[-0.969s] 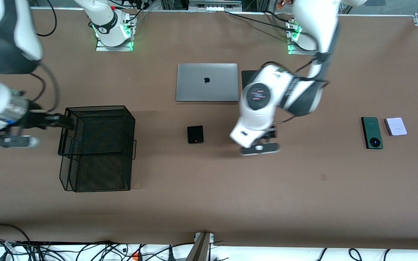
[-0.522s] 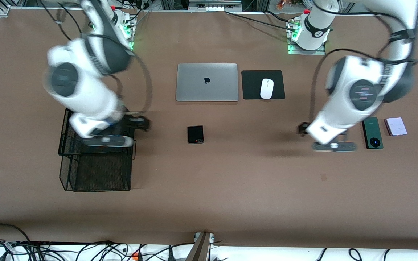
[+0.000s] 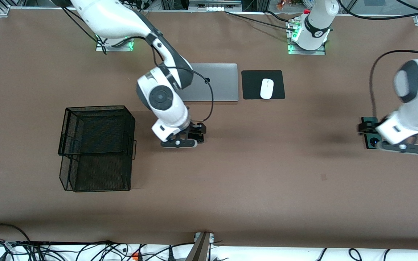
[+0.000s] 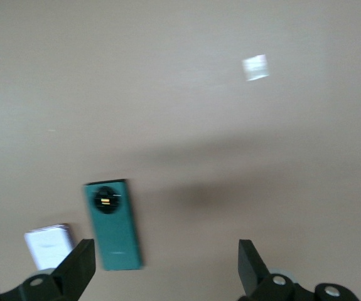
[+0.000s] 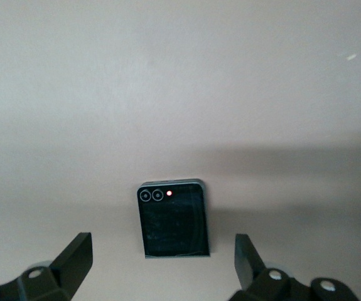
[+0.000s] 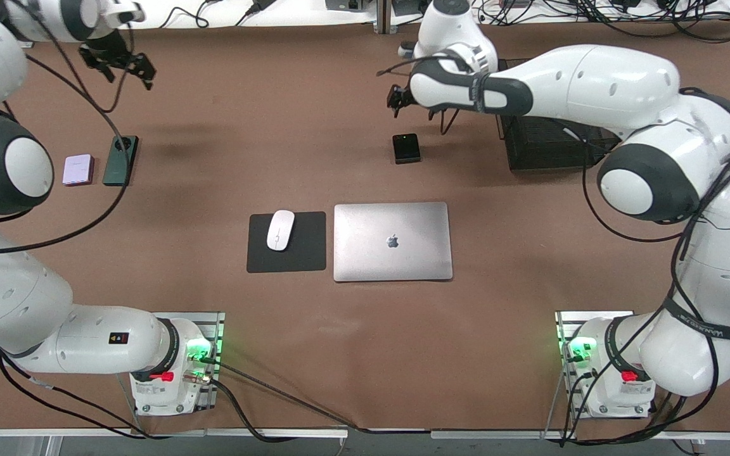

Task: Place phones with both arms
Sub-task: 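Grasp the black phone with the right gripper while the left grasps the green phone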

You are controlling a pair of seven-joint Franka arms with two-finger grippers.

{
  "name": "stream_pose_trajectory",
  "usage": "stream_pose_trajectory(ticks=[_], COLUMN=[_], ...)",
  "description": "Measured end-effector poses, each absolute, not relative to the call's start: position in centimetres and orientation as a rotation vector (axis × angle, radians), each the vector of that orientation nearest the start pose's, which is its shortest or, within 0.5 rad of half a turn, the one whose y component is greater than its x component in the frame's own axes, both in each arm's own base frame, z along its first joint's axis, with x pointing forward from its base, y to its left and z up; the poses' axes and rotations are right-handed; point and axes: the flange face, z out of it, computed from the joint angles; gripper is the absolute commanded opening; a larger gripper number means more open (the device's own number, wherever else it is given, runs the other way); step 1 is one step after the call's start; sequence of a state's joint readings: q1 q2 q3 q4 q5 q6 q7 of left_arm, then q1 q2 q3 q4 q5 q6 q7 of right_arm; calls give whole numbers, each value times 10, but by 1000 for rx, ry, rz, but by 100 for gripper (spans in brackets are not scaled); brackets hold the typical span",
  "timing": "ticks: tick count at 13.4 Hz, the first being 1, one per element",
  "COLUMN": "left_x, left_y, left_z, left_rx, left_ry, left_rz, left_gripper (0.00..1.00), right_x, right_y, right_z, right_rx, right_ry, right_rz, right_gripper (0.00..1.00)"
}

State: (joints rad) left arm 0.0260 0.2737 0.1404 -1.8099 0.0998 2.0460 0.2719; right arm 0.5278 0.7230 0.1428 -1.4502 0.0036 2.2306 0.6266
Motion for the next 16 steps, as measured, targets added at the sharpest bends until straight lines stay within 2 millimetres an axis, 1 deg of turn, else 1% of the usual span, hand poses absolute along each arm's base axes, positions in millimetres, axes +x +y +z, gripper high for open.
stream_pose_trajectory(ticks=[1, 2, 3, 6, 8, 10, 11, 13, 16], left_x=[611, 607, 603, 585, 569, 553, 546, 536, 525], left_y=[131, 148, 160, 195, 217, 228, 231, 231, 229], left_z=[388, 383, 374, 331, 303, 284, 275, 257, 228], left_rx=[-3016, -3015, -3012, -2999, -3001, -3001, -3003, -3008, -3010], left_ry=[233, 226, 224, 255, 226, 189, 176, 158, 144], left_rz=[78, 57, 32, -28, -37, -64, -72, -83, -106], left_gripper=[100, 100, 100, 100, 100, 100, 100, 100, 100], right_x=[575, 569, 566, 559, 555, 551, 551, 550, 549], right_y=[445, 451, 453, 459, 463, 463, 462, 463, 463], right_z=[253, 241, 232, 211, 195, 180, 178, 177, 176], right_rx=[-3047, -3070, -3087, -3089, -3068, -3065, -3070, -3071, -3075], right_ry=[-56, -104, -138, -238, -262, -290, -319, -354, -382], right_rz=[20, 21, 23, 28, -3, -14, -20, -24, -29], right_gripper=[100, 100, 100, 100, 100, 100, 100, 100, 100])
